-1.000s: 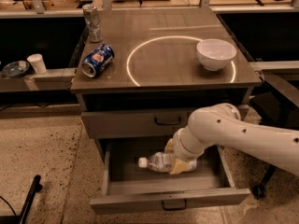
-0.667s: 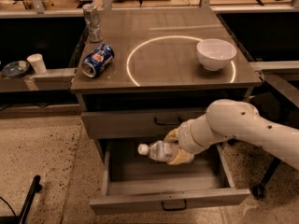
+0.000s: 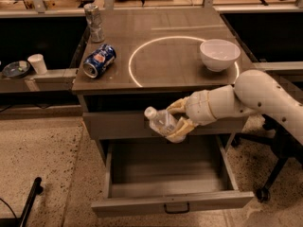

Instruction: Pick blue plastic bottle from middle drawer and place on counter

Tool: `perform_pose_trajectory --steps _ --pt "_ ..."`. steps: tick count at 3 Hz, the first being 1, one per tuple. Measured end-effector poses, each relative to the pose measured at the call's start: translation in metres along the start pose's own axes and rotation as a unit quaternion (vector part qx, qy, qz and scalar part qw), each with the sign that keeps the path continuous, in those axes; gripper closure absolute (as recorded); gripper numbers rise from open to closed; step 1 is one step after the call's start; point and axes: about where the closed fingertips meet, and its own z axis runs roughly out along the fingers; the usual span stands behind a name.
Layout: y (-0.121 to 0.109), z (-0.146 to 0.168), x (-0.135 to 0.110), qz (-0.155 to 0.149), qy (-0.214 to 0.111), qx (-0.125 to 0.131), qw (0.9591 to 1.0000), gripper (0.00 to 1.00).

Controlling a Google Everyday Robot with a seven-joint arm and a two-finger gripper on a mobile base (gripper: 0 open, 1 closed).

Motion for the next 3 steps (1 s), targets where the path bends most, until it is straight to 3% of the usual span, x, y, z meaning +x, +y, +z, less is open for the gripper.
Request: perform_pose_trajectory --steps 1,2,3 --pt "-0.022 -0.014 -0.012 -0.006 -0.026 0.012 0.9996 1.00" --pt "-0.022 -0.014 -0.012 -0.006 -0.026 0.012 0.9996 1.00" --pt "-0.034 -0.018 -0.033 -0.016 -0.065 0.041 0.9969 1.00"
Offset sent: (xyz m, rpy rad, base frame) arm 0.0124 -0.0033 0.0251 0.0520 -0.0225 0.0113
